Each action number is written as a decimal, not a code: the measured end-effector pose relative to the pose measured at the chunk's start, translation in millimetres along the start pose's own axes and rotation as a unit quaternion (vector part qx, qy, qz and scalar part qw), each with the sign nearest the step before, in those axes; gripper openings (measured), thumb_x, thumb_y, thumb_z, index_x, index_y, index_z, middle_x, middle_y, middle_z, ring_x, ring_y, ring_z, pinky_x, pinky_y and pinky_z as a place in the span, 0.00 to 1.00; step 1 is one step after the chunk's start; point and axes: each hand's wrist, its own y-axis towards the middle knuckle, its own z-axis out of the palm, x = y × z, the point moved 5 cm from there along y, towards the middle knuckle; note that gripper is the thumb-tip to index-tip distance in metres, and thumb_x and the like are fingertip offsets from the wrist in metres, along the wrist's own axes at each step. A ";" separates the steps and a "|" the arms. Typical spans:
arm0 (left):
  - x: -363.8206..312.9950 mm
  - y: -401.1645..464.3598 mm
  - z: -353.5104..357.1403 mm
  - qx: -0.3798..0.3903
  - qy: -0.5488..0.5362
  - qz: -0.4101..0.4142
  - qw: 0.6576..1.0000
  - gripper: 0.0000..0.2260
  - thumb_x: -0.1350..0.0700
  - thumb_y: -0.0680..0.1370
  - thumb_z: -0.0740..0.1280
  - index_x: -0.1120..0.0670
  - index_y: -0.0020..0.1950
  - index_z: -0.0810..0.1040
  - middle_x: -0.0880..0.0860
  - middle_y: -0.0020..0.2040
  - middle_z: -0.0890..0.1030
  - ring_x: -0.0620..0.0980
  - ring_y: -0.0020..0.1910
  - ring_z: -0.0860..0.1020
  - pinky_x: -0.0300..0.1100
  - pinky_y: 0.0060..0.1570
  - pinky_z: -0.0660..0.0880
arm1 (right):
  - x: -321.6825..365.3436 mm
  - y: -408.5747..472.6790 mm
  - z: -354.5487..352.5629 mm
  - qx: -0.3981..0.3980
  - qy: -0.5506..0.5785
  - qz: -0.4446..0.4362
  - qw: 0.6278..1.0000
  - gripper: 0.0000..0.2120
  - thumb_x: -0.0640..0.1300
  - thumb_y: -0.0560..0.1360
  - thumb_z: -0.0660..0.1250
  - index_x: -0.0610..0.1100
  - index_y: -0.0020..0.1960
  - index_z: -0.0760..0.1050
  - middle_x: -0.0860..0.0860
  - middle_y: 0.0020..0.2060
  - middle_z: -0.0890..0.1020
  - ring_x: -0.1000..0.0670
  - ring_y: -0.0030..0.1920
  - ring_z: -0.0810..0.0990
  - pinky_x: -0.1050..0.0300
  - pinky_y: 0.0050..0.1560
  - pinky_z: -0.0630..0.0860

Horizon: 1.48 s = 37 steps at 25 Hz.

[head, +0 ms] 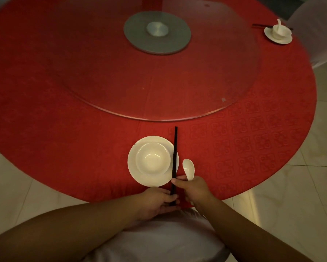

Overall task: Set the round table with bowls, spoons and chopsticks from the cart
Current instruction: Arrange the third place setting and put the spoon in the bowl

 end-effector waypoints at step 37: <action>-108.7 -31.9 -130.3 -0.219 0.090 0.222 0.946 0.16 0.66 0.77 0.72 0.59 0.64 0.81 0.58 0.50 0.87 0.53 0.46 0.87 0.42 0.40 0.84 | 46.8 29.4 -5.4 -0.093 -0.055 -0.084 0.991 0.08 0.47 0.67 0.81 0.45 0.41 0.85 0.50 0.39 0.85 0.51 0.42 0.82 0.60 0.34 0.72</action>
